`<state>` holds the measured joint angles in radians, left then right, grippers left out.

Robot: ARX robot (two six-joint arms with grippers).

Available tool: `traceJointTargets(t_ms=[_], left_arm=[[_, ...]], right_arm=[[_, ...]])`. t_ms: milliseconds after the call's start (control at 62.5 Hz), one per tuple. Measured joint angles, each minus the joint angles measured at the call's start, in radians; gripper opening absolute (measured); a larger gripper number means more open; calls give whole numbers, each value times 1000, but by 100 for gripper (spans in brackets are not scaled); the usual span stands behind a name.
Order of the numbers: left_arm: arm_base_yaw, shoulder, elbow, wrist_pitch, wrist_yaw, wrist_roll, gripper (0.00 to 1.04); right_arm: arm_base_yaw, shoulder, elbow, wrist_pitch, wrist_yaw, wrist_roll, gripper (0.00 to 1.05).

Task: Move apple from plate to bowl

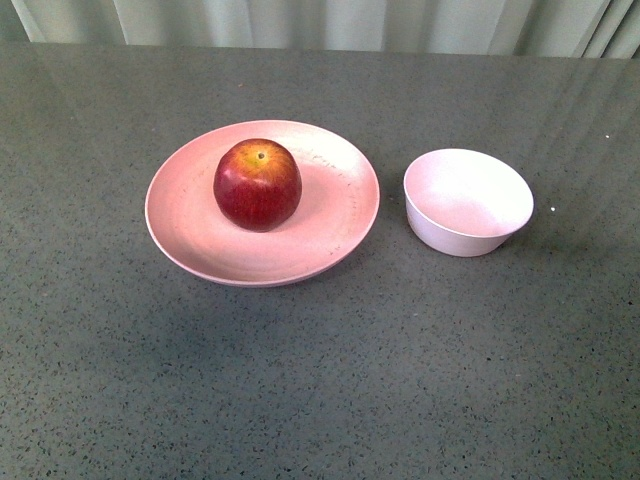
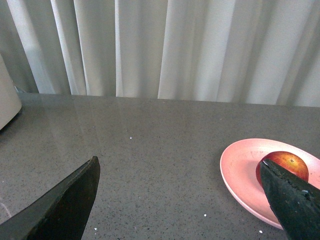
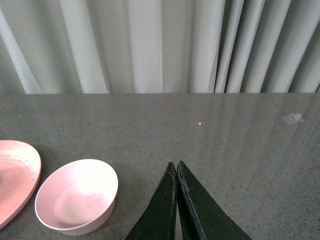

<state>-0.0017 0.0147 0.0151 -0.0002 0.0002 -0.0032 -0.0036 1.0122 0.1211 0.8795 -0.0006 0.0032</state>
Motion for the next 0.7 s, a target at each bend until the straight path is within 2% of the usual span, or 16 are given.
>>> traceJointTargets(t_ms=[112, 704], left_arm=[[0, 0, 0, 0, 0, 0, 96], [0, 0, 0, 0, 0, 0, 96]], right_arm=[[0, -35, -63, 26, 1, 0, 2], [2, -454, -98, -333, 0, 0, 2]])
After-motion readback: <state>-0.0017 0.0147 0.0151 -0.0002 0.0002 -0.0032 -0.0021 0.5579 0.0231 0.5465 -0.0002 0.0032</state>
